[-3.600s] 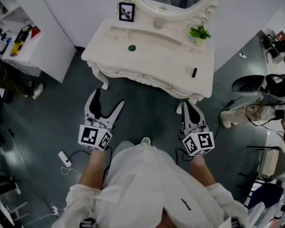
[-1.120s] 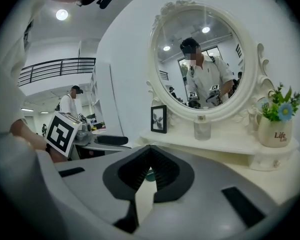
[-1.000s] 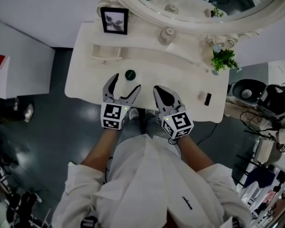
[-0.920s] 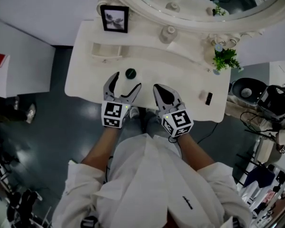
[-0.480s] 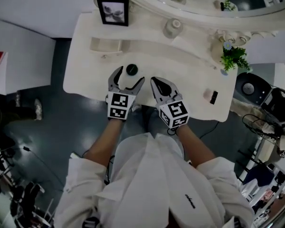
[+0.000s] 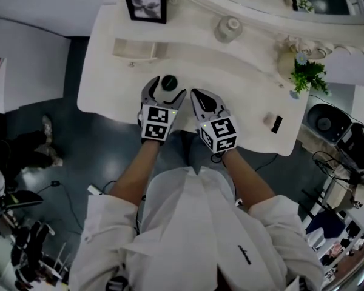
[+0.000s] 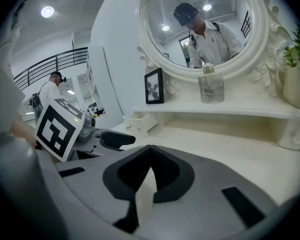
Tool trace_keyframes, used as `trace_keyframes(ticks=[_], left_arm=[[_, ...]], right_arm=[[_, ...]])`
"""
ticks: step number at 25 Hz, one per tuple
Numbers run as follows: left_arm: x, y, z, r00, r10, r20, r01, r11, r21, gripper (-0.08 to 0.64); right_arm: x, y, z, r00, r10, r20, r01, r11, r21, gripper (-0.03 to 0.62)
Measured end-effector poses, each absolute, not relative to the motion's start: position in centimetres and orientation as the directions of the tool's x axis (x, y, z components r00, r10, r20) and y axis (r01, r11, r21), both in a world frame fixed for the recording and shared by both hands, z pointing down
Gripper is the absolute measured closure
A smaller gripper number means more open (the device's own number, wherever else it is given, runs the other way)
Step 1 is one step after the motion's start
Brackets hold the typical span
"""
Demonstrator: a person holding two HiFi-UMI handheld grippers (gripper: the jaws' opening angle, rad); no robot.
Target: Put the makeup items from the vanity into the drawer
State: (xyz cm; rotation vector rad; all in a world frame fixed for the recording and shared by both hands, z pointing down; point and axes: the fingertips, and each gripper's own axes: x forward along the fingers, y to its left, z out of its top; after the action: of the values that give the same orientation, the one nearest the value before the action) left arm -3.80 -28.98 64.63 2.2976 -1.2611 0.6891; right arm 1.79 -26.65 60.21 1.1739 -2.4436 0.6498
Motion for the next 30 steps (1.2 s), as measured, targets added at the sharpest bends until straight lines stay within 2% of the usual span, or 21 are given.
trace_keyframes(ticks=[11, 19, 21, 25, 30], left_arm=[[-3.8, -29.8, 67.3, 0.411, -0.591, 0.693, -0.877, -0.464, 0.125, 0.158], [-3.8, -29.9, 68.1, 0.381, -0.597, 0.706, -0.882, -0.464, 0.084, 0.165], [-3.9, -29.9, 68.3, 0.370, -0.594, 0.714, -0.882, -0.467, 0.069, 0.220], [-3.7, -29.9, 68.2, 0.374, -0.589, 0.716, -0.877, -0.477, 0.065, 0.235], [-3.3, -29.6, 68.3, 0.382, -0.581, 0.719, -0.869, -0.490, 0.065, 0.314]], right_arm=[[1.5, -27.9, 62.3, -0.583, -0.619, 0.527, -0.802, 0.542, -0.251, 0.574], [1.8, -27.8, 62.6, -0.581, -0.617, 0.530, -0.804, 0.536, -0.258, 0.574], [1.8, -27.8, 62.7, -0.582, -0.617, 0.530, -0.804, 0.536, -0.259, 0.574], [1.9, -27.7, 62.5, -0.583, -0.619, 0.526, -0.803, 0.536, -0.261, 0.574], [1.7, -27.6, 62.4, -0.585, -0.620, 0.522, -0.802, 0.539, -0.258, 0.574]])
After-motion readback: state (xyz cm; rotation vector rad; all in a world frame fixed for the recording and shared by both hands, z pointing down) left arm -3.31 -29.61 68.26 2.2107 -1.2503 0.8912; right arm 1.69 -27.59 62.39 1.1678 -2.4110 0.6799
